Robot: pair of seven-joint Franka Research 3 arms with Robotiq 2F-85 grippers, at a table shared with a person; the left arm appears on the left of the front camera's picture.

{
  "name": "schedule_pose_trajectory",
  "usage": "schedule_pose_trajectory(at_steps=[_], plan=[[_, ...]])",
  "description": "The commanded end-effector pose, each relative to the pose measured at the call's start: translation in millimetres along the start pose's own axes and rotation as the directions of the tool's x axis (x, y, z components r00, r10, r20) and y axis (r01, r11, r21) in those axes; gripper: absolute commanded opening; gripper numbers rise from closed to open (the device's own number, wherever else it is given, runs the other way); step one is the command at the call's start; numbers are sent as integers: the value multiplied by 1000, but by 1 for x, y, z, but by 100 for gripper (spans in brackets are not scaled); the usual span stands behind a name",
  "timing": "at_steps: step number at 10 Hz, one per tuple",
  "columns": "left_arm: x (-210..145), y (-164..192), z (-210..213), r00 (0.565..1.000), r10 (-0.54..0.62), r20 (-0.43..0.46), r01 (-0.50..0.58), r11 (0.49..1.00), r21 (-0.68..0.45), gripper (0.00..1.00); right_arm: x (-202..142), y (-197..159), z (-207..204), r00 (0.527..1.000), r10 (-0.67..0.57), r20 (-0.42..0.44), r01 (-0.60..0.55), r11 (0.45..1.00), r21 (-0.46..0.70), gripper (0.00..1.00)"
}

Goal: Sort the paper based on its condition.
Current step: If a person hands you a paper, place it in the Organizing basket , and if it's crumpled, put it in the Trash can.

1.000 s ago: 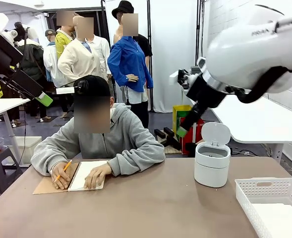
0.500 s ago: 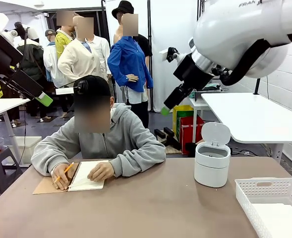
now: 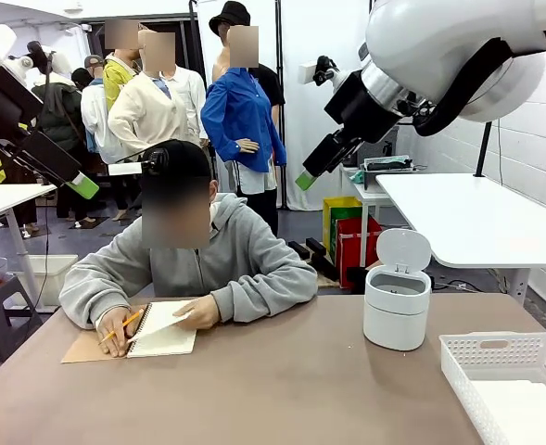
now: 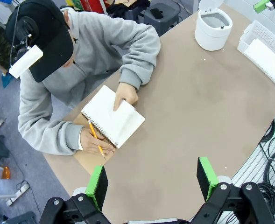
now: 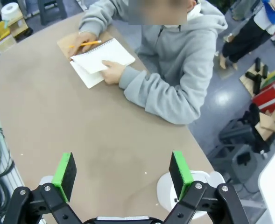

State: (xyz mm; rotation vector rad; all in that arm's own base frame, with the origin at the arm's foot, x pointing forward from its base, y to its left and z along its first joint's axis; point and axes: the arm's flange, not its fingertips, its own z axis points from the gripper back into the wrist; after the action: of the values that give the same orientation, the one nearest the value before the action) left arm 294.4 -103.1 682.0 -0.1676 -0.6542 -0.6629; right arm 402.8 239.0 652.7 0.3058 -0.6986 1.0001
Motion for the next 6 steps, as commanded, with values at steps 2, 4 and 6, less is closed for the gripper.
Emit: schedule_pose_trajectory(at_steps=[2, 4, 6], plan=[[0, 0, 0, 1000, 1, 0, -1, 1000, 2, 100, -1, 0, -2, 1000, -1, 10, 1, 1000, 17, 100], [0, 0, 0, 1000, 1, 0, -1, 1000, 2, 100, -1, 0, -2, 1000, -1, 10, 1, 1000, 17, 100], [0, 0, 0, 1000, 1, 0, -1, 1000, 2, 100, -1, 0, -2, 1000, -1, 10, 1, 1000, 17, 100]])
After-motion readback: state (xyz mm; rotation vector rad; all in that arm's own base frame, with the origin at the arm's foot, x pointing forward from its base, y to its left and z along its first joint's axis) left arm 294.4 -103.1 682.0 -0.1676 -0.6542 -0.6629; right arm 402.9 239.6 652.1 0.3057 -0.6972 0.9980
